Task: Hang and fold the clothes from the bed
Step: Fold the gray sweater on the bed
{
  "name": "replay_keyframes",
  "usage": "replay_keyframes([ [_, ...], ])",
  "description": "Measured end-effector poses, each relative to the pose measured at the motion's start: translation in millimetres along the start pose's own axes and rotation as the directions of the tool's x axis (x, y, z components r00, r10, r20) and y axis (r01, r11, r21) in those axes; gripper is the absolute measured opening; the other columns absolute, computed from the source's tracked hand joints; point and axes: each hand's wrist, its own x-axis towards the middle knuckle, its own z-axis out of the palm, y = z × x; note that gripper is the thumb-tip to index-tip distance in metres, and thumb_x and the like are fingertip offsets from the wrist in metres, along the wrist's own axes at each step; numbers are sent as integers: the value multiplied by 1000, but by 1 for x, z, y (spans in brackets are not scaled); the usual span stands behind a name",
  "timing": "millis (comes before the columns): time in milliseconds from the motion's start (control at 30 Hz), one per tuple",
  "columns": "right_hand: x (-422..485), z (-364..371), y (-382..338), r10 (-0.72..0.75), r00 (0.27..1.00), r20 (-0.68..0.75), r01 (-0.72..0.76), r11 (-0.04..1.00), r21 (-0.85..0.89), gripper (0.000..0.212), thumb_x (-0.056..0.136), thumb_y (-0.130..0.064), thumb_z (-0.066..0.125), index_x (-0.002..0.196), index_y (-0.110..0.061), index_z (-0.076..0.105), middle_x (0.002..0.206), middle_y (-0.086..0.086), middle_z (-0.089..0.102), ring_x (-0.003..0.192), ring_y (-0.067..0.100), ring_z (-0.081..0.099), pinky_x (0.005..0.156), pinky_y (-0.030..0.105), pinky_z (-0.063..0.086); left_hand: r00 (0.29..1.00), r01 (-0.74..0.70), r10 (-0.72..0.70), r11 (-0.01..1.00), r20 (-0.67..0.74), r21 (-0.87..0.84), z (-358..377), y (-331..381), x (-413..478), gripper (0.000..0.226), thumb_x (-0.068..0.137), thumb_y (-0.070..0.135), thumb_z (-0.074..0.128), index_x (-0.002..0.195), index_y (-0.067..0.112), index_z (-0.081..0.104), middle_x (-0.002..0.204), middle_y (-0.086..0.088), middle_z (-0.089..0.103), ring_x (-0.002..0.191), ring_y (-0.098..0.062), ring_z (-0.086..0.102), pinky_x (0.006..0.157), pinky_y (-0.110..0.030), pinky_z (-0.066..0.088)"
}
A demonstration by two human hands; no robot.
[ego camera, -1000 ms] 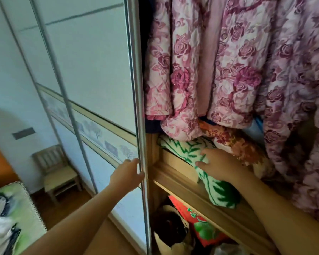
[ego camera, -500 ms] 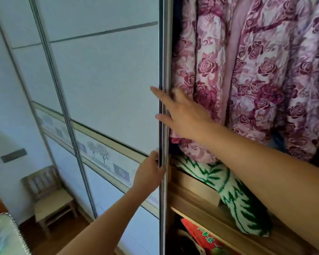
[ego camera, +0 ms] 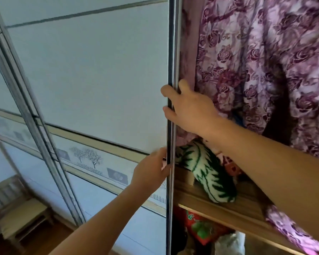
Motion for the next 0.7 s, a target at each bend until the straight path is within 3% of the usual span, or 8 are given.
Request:
replay_keyframes([
  [100, -34, -21, 24, 21, 998, -53, -26, 997, -77, 41, 98, -39, 51, 134, -20, 47, 108, 12, 49, 64, 27, 50, 49, 30, 36, 987, -156, 159, 974, -5, 165, 20, 20, -11, 48, 93, 39, 62, 136, 35, 41, 126, 4, 53, 109, -18, 54, 82, -32, 55],
  [200, -71, -44, 49, 57, 996, -72, -71, 975, -211, 46, 98, -43, 53, 139, -23, 48, 112, 17, 54, 94, 37, 56, 68, 44, 45, 941, -319, 339, 875, 8, 363, 36, 44, -20, 56, 86, 34, 69, 136, 31, 44, 129, -4, 49, 112, -26, 51, 89, -40, 51],
  [300, -107, -69, 74, 85, 986, -142, -133, 919, -372, 51, 94, -46, 60, 138, -23, 51, 136, 25, 48, 122, 45, 48, 92, 57, 45, 882, -433, 472, 795, 16, 426, 50, 68, -23, 64, 79, 29, 76, 137, 29, 49, 132, -8, 50, 120, -32, 50, 99, -49, 43],
  [400, -141, -95, 99, 85, 982, -170, -161, 846, -507, 63, 91, -50, 63, 145, -24, 46, 160, 29, 24, 148, 45, 24, 111, 64, 32, 798, -555, 601, 707, 41, 438, 67, 90, -23, 74, 74, 19, 81, 141, 27, 51, 134, -10, 50, 126, -32, 46, 107, -52, 36],
  [500, -174, -120, 120, 71, 987, -146, -148, 762, -630, 77, 92, -48, 63, 156, -22, 29, 165, 27, 8, 153, 46, 8, 117, 69, 17, 727, -626, 684, 621, 63, 472, 85, 112, -23, 85, 72, 16, 82, 148, 27, 46, 148, -16, 44, 143, -36, 34, 115, -60, 27],
  [567, -194, -134, 132, 79, 991, -110, -133, 708, -694, 80, 93, -44, 61, 159, -20, 22, 167, 25, 3, 153, 46, 3, 116, 72, 11, 685, -660, 720, 549, 110, 513, 97, 124, -20, 94, 73, 23, 83, 155, 27, 36, 162, -21, 25, 152, -36, 18, 117, -64, 21],
  [700, -228, -160, 156, 146, 988, -59, -139, 631, -764, 76, 100, -40, 54, 160, -16, 14, 167, 24, -2, 154, 41, -2, 114, 75, 6, 589, -734, 785, 419, 193, 535, 118, 150, -11, 111, 71, 32, 83, 160, 27, 17, 167, -16, 5, 155, -30, 5, 122, -59, 10],
])
